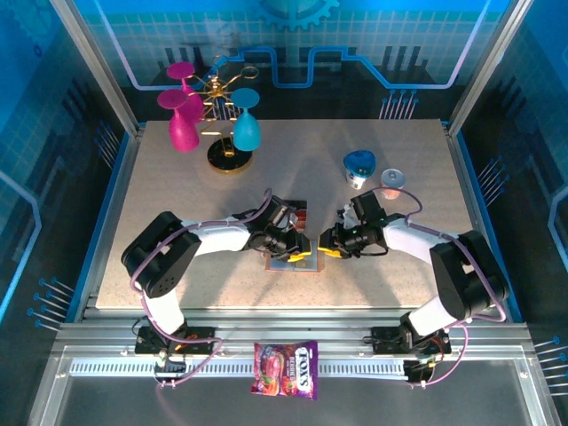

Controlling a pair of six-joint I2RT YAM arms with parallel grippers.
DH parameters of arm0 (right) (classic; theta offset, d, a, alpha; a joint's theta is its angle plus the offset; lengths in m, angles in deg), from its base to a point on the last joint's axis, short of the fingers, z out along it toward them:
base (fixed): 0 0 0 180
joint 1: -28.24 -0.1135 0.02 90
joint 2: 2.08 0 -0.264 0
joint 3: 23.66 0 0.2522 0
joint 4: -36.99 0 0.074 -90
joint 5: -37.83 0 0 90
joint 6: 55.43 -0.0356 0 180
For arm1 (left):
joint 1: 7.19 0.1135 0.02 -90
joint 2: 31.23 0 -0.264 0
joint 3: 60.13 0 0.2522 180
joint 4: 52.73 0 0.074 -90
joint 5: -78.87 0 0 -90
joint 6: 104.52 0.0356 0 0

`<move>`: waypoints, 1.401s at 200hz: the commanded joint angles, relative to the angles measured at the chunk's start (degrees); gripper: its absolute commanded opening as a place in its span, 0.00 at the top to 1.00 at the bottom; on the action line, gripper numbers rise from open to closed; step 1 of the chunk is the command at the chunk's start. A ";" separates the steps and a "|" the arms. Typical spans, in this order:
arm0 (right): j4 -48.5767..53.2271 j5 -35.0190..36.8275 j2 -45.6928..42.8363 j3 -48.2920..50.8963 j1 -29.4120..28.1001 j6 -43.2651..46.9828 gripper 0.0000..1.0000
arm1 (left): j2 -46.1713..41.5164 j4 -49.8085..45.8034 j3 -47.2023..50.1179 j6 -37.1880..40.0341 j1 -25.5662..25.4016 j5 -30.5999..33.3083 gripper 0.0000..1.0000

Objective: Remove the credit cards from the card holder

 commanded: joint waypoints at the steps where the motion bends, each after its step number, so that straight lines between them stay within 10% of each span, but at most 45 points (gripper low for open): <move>1: -1.53 -0.73 1.06 0.58 -1.18 -0.83 0.65 | 1.01 -0.29 -0.03 -0.28 -0.27 -1.32 0.69; 280: -6.90 -1.94 6.16 -0.44 -4.80 -3.72 0.75 | -1.58 -4.48 1.68 0.84 0.12 4.81 0.71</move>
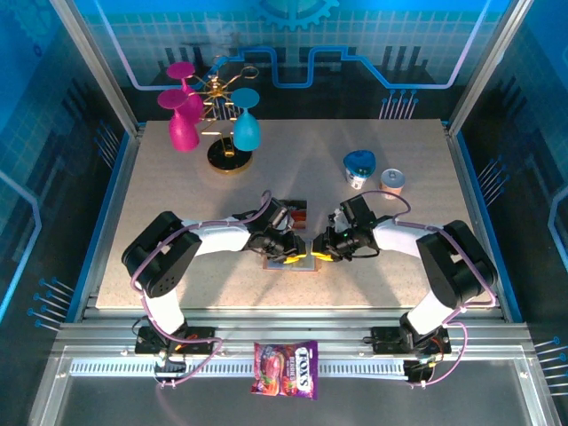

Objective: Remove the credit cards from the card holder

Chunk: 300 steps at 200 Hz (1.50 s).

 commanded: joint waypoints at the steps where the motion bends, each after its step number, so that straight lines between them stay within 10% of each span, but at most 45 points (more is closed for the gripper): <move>1: -1.61 -1.45 1.21 -0.45 -1.08 -0.98 0.75 | -1.62 -0.88 1.44 -0.50 0.08 1.05 0.71; 300: -5.79 -2.17 6.59 -0.32 -2.13 -2.91 0.63 | -3.53 -6.91 0.92 2.32 0.51 5.24 0.69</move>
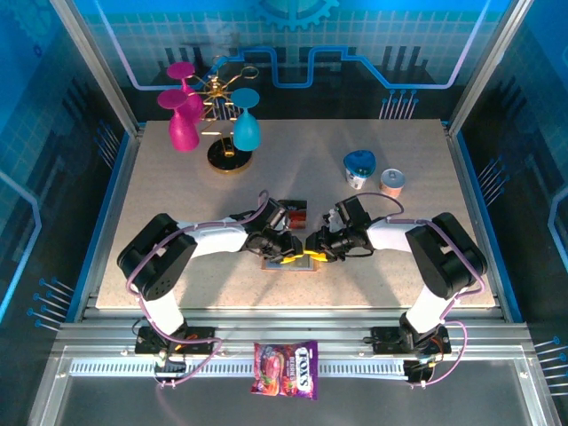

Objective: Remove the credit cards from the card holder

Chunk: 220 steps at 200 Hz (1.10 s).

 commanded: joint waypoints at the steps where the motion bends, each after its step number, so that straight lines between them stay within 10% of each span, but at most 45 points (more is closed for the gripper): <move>1: 1.50 0.61 1.71 -0.15 -0.98 0.49 0.63 | -1.61 -4.41 0.13 1.96 0.36 2.55 0.69; 220: 4.31 0.75 -0.66 -2.07 -1.45 0.74 0.66 | -2.05 -4.00 3.05 0.99 1.01 5.06 0.73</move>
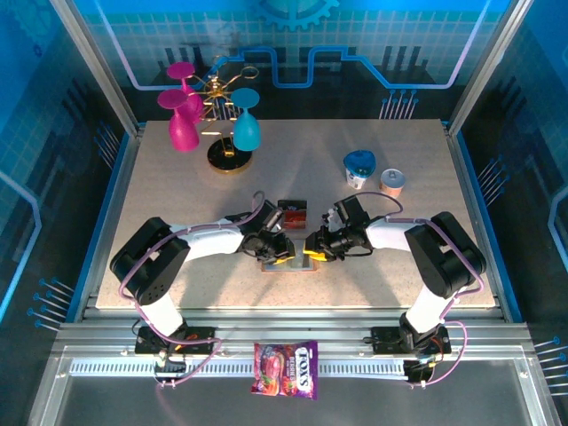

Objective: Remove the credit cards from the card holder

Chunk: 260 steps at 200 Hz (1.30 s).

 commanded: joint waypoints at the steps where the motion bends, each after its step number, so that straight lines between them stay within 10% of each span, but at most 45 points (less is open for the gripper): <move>1: 3.29 0.70 -1.10 -1.29 -1.18 0.52 0.66 | 0.77 -0.19 1.34 -0.28 0.55 -0.20 0.73; 260: 3.40 0.88 2.55 -4.21 -3.74 0.54 0.72 | 1.16 3.82 3.28 -2.12 1.14 -2.25 0.73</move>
